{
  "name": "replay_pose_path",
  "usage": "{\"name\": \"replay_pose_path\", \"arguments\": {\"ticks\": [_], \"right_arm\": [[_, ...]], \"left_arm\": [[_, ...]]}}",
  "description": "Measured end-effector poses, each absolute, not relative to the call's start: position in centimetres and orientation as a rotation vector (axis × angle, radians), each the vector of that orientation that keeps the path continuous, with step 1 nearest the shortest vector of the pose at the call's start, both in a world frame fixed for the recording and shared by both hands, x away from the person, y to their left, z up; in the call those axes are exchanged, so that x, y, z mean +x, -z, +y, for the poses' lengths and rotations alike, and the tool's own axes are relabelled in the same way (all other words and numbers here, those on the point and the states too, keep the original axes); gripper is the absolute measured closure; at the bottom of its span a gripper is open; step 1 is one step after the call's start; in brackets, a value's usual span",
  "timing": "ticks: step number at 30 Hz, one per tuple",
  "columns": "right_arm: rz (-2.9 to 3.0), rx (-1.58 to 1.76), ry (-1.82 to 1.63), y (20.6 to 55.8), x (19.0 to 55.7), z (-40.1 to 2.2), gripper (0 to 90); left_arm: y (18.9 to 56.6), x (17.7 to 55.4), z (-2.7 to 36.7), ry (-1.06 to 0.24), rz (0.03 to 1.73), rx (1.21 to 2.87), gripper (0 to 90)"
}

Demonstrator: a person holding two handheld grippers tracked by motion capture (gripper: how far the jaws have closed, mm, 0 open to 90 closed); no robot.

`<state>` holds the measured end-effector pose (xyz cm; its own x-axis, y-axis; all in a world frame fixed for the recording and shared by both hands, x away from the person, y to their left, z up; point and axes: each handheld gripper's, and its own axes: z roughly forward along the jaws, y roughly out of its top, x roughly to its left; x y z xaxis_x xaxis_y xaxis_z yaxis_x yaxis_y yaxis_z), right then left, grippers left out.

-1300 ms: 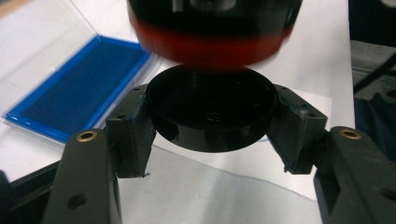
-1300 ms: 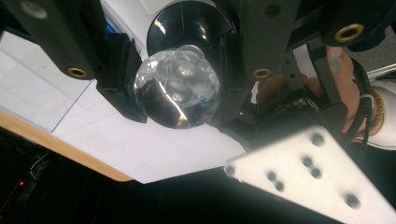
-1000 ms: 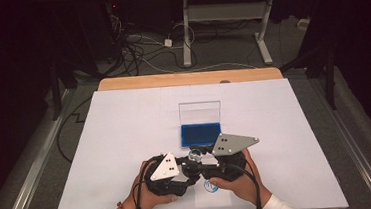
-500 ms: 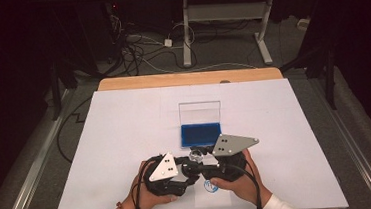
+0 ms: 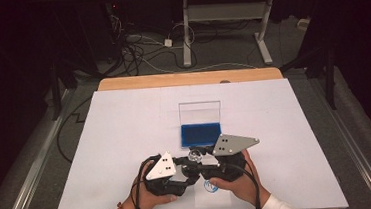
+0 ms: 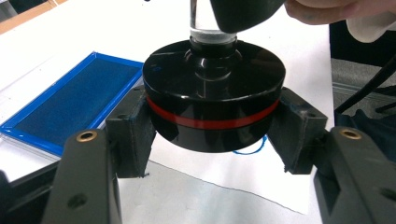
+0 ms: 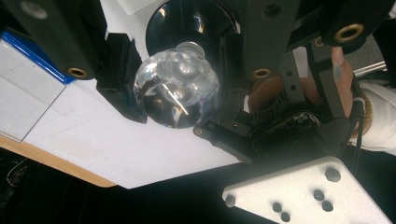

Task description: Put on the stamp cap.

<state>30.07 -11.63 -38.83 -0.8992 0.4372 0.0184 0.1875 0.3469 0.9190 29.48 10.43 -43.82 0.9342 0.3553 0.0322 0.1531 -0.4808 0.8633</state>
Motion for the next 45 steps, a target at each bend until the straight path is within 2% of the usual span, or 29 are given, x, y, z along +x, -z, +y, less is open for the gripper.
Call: {"name": "replay_pose_path", "arguments": {"ticks": [17,45], "right_arm": [[2.408,0.541,-1.547,39.3,30.0,-11.9,56.9],[2.448,0.545,-1.462,40.1,30.0,-11.4,56.7]], "left_arm": [[43.3,29.2,10.5,-0.355,0.339,2.160,36.3],[44.3,29.6,10.4,-0.333,0.316,2.211,35.9]]}}
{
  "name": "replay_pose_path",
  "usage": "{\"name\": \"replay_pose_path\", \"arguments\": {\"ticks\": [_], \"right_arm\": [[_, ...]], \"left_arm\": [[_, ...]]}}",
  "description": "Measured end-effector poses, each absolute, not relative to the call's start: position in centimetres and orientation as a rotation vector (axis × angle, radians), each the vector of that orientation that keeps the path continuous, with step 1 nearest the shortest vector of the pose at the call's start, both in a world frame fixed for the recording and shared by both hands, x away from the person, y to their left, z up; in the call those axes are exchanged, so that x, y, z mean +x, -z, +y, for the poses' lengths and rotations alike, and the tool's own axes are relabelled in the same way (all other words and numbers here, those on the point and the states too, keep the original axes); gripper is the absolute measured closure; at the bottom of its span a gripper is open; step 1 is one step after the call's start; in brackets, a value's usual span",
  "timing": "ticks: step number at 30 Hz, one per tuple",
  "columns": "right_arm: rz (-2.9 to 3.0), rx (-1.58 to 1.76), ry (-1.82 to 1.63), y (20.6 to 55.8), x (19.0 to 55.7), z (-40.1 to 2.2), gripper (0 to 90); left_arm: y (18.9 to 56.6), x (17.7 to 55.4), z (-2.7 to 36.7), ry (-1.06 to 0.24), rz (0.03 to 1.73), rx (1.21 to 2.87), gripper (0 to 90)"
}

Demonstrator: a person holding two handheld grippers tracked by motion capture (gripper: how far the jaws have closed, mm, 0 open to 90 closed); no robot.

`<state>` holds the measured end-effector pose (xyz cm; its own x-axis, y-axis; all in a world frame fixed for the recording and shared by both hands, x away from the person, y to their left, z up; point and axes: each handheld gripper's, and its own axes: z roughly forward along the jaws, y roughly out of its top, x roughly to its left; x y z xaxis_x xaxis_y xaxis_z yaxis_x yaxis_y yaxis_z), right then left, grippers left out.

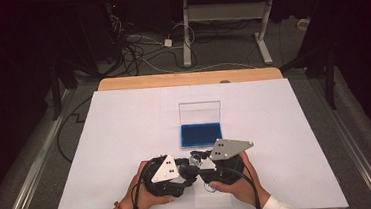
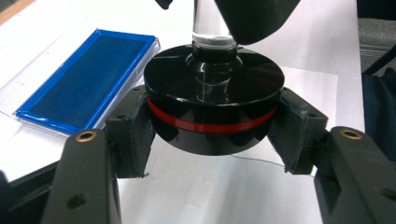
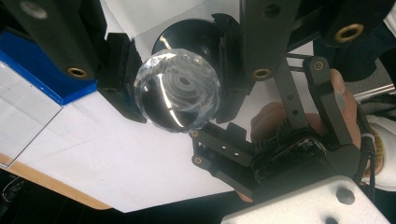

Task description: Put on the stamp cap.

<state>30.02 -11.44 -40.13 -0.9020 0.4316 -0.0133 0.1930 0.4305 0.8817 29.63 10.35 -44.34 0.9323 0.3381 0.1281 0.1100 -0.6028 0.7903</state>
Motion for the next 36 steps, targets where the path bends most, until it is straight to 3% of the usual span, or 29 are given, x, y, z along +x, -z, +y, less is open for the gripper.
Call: {"name": "replay_pose_path", "arguments": {"ticks": [23,36], "right_arm": [[2.429,0.537,-1.457,39.93,29.79,-11.48,56.7],[2.425,0.534,-1.465,39.77,29.73,-11.50,56.7]], "left_arm": [[44.66,29.49,10.17,-0.367,0.332,2.204,33.0],[45.17,29.73,9.87,-0.377,0.382,2.226,22.7]]}}
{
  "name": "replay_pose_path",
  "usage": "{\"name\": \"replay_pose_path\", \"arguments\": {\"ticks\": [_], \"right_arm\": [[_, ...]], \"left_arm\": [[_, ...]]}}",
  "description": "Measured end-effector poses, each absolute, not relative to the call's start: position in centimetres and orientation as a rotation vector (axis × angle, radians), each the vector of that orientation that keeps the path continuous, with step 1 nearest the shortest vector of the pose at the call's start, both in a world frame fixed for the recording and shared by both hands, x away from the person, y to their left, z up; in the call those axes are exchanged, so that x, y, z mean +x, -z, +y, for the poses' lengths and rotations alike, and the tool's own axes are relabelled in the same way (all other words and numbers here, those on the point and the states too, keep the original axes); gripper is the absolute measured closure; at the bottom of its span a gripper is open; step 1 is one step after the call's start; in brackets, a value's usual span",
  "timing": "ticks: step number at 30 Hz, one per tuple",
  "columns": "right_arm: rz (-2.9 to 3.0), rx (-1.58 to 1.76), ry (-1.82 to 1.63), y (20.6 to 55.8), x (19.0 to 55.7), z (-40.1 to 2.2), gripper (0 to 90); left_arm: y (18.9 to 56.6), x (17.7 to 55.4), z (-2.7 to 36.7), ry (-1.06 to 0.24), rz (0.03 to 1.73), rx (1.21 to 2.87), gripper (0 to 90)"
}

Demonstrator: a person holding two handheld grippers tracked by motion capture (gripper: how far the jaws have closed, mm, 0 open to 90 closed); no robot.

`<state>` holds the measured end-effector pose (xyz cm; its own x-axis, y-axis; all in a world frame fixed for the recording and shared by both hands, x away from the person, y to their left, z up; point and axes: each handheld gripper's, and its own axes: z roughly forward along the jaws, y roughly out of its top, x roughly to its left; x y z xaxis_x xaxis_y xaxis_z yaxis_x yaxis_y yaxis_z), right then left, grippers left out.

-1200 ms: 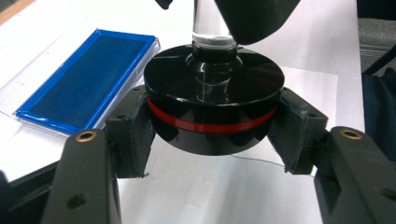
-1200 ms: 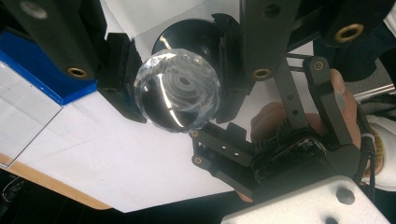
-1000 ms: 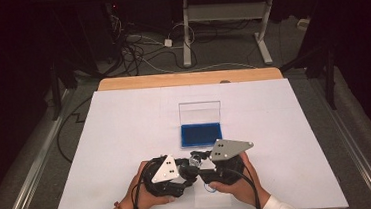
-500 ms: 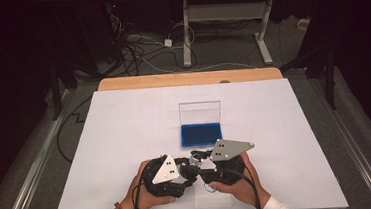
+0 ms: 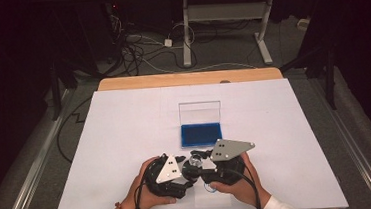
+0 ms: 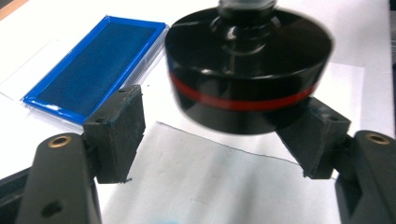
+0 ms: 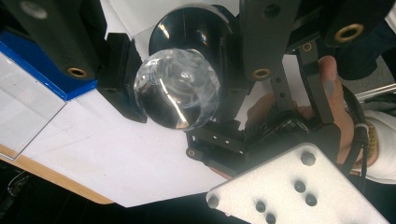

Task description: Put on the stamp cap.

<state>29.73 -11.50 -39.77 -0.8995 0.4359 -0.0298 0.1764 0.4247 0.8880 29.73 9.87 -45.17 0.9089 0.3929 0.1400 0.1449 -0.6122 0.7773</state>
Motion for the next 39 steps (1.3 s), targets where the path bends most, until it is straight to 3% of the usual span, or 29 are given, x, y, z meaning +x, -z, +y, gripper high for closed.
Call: {"name": "replay_pose_path", "arguments": {"ticks": [39], "right_arm": [[2.349,0.576,-1.426,38.7,29.9,-14.7,56.8]], "left_arm": [[44.4,29.8,13.3,-0.533,0.392,2.250,18.3]]}}
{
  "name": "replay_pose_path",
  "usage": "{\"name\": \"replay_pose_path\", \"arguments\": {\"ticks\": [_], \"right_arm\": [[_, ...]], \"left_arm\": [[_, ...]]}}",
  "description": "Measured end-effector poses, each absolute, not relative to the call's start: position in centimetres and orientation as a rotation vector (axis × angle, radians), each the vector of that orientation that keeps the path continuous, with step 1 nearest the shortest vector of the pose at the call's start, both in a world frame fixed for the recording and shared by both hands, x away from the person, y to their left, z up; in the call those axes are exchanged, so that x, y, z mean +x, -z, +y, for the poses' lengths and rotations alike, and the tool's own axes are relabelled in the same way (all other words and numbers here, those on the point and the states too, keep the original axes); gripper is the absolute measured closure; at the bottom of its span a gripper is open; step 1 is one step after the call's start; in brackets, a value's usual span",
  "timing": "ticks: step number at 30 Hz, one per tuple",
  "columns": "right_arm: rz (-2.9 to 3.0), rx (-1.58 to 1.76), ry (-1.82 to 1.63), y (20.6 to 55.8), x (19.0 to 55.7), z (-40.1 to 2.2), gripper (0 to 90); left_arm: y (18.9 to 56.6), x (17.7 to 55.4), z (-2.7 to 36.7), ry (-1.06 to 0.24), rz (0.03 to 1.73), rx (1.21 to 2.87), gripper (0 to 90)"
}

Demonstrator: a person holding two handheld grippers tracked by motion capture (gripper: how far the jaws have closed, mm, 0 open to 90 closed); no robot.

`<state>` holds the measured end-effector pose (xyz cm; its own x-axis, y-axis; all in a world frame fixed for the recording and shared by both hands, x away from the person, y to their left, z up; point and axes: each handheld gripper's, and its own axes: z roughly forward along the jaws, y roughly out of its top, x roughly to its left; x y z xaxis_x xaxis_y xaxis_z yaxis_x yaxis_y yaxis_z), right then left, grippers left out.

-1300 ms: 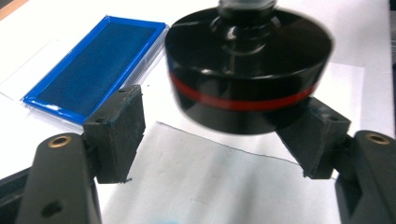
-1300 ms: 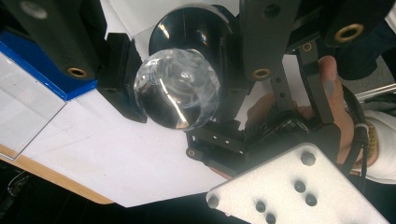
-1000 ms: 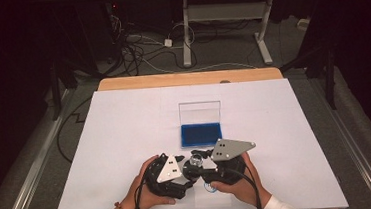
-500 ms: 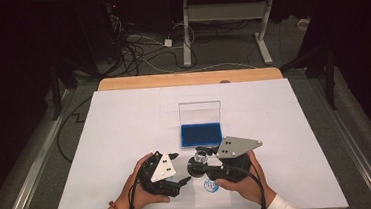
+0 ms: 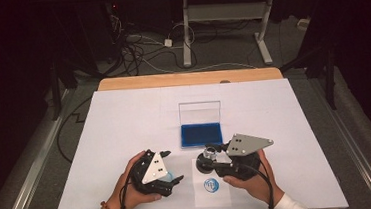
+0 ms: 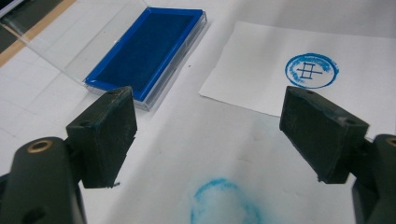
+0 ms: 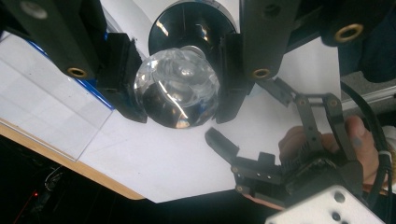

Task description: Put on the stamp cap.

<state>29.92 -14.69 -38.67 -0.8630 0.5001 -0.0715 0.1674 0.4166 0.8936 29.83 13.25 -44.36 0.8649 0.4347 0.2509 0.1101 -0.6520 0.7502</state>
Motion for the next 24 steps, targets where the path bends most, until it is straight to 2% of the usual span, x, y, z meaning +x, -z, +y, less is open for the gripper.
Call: {"name": "replay_pose_path", "arguments": {"ticks": [13,24], "right_arm": [[2.323,0.604,-1.407,38.3,30.0,-15.9,56.8],[2.302,0.627,-1.386,38.0,30.6,-16.8,56.8]], "left_arm": [[43.9,29.6,15.5,-0.578,0.434,2.223,18.3],[44.9,29.1,19.4,-0.640,0.537,2.185,18.3]]}}
